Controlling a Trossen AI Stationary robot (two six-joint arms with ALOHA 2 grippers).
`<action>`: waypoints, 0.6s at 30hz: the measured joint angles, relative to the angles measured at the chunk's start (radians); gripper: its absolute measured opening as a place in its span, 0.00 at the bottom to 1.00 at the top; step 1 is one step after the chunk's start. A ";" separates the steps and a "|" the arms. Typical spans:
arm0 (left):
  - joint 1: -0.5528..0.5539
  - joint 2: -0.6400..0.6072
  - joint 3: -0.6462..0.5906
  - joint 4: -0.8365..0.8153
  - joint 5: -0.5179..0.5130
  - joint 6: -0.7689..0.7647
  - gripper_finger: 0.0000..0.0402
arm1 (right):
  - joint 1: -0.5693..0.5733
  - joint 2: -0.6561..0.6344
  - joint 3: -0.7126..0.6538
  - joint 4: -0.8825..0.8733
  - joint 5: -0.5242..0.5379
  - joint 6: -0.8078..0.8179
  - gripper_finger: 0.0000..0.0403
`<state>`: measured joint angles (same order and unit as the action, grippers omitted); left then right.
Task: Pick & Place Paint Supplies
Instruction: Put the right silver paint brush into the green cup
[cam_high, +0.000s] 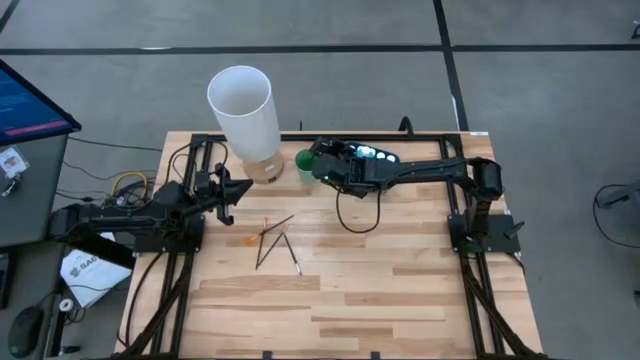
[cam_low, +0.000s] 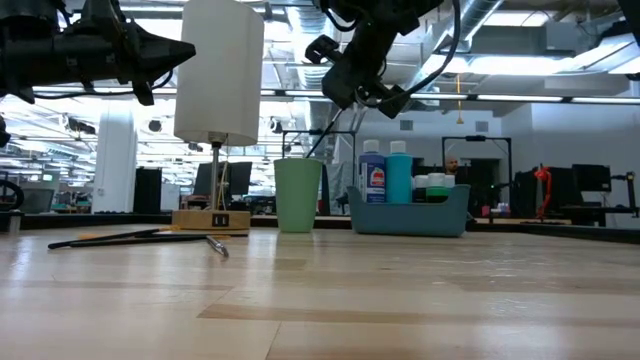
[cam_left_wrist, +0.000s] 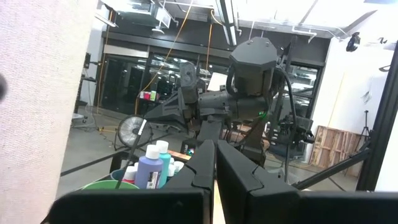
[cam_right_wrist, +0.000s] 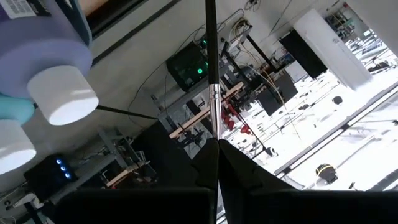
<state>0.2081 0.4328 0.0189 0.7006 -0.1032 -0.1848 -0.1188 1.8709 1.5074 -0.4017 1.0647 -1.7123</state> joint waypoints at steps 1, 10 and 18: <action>0.000 0.000 0.000 0.000 0.000 0.000 0.01 | -0.002 0.000 0.000 0.000 -0.001 0.000 0.00; 0.000 0.000 0.000 0.000 0.000 0.000 0.01 | -0.015 0.000 0.000 -0.001 -0.050 -0.003 0.00; 0.000 0.000 0.000 0.000 0.000 0.000 0.01 | -0.030 0.000 0.000 0.016 -0.069 -0.078 0.00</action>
<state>0.2081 0.4328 0.0189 0.7006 -0.1032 -0.1847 -0.1485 1.8709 1.5074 -0.3853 0.9959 -1.7905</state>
